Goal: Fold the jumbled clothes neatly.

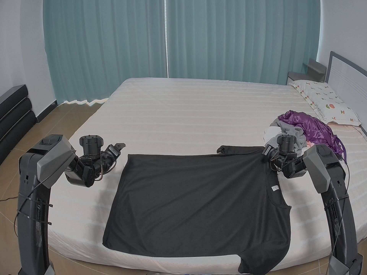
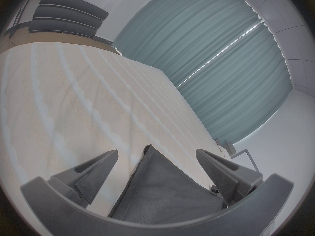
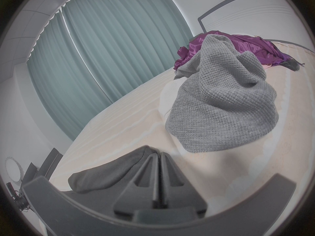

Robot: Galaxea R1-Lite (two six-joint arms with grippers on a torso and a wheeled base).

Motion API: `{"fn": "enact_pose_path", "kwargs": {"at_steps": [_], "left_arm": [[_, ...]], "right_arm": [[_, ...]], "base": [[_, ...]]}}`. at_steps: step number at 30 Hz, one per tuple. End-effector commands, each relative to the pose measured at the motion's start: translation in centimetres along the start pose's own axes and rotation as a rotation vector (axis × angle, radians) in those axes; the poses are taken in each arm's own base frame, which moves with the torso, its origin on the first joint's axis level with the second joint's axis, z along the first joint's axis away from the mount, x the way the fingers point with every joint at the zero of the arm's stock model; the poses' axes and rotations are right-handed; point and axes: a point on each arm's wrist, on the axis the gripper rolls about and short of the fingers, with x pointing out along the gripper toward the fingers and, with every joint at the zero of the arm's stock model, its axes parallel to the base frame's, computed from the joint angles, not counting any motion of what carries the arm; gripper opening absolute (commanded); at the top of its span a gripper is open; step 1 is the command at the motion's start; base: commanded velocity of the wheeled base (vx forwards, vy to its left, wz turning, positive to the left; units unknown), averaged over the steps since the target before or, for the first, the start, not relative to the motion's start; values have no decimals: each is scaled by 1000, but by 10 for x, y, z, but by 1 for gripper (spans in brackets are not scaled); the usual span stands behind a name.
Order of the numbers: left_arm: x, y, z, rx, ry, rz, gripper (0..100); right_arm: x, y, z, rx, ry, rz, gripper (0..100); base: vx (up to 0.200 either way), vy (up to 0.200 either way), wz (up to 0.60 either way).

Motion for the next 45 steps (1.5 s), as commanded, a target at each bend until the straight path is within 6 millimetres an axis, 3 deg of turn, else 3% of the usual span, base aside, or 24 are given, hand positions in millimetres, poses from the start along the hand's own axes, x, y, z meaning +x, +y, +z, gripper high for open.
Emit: {"fn": "enact_pose_path", "kwargs": {"at_steps": [1,5,10,13,17,18,22,25,27,28,29,39,45], "left_arm": [[0,0,-1,0,1,0,100],[-2,-1,0,1,5,1,100],[-14,-7,4,1,2,1,100],[-40,-20,10,2,6,0,100],[-70,-23,1,-1,50,31,100],[-81,-22,-2,-2,60,41,100],[-113,-16,-11,-8,86,74,100],[-136,-9,-22,-9,114,95,100],[-149,-8,-30,-5,123,91,100],[-149,-8,-30,-5,123,91,100],[-161,-6,-38,0,137,91,100],[-197,10,-75,11,253,102,100],[-202,15,-80,22,298,92,100]], "right_arm": [[0,1,-1,0,0,3,100],[-4,2,2,1,2,3,100],[-31,9,23,59,-12,10,100],[-83,12,28,104,45,31,100],[-141,13,23,132,124,99,100],[-165,13,18,157,144,113,100],[-226,13,0,201,228,142,100],[-264,9,-17,200,294,158,100],[-284,7,-28,192,332,162,100],[-284,7,-28,192,332,162,100],[-300,5,-41,189,374,157,100],[-335,-4,-70,281,461,157,100],[-329,-13,-77,297,481,139,100]], "base": [[0,0,0],[0,0,0],[0,0,0],[0,0,0],[0,0,0],[0,0,0],[0,0,0],[0,0,0],[0,0,0],[0,0,0],[-200,0,0],[-200,0,0],[-33,0,0]]}}
